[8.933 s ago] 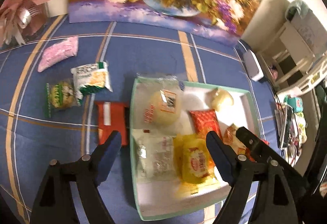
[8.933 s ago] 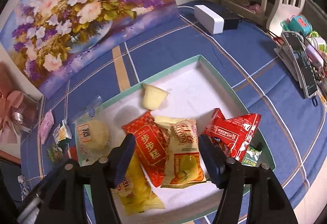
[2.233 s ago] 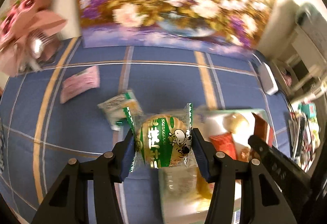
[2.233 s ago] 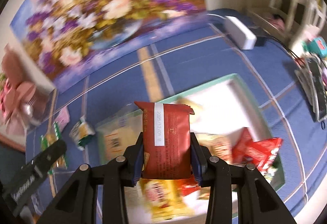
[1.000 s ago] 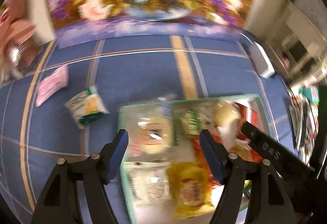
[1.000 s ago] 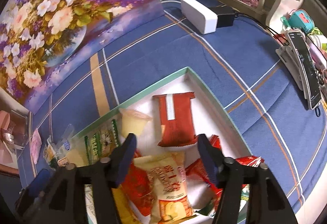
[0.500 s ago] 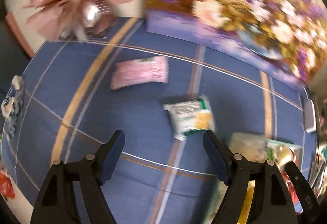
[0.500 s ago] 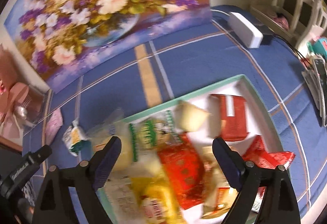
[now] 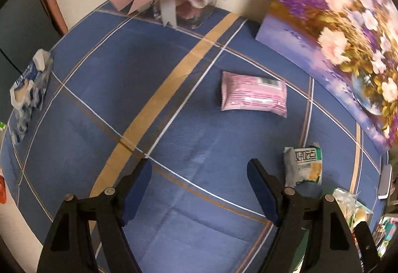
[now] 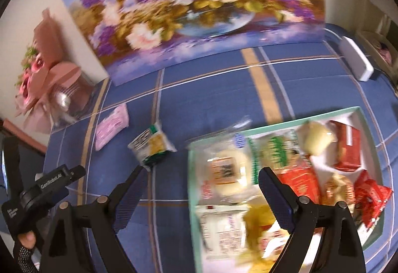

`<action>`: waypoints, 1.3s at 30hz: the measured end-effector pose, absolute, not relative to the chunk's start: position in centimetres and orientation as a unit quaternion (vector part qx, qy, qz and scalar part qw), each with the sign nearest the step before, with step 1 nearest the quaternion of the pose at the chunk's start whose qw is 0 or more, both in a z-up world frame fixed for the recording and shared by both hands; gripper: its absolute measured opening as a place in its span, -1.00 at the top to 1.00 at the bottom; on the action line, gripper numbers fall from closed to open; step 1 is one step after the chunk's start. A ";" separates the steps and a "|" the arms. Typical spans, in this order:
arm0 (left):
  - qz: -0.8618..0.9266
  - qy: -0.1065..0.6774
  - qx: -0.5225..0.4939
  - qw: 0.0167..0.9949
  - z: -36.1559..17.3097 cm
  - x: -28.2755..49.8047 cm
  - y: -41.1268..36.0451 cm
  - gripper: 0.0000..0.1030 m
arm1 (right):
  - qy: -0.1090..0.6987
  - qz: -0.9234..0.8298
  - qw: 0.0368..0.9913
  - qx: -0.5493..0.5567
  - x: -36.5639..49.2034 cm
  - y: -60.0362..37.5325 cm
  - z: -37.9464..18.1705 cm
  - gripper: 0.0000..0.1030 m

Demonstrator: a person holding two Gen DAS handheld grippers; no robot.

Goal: Organize snacks

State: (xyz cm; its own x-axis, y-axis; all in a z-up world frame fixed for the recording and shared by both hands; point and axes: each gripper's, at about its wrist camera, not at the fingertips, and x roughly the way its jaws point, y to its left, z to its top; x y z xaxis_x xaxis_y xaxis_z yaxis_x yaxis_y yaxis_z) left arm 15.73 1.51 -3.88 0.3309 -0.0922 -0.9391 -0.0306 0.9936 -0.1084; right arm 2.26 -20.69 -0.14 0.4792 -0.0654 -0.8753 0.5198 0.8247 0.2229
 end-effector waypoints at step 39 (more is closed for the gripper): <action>-0.262 0.577 0.222 0.741 -9.8 28.1 -8.6 0.10 | 0.659 -0.059 0.745 0.084 17.0 -15.2 -10.3 -0.54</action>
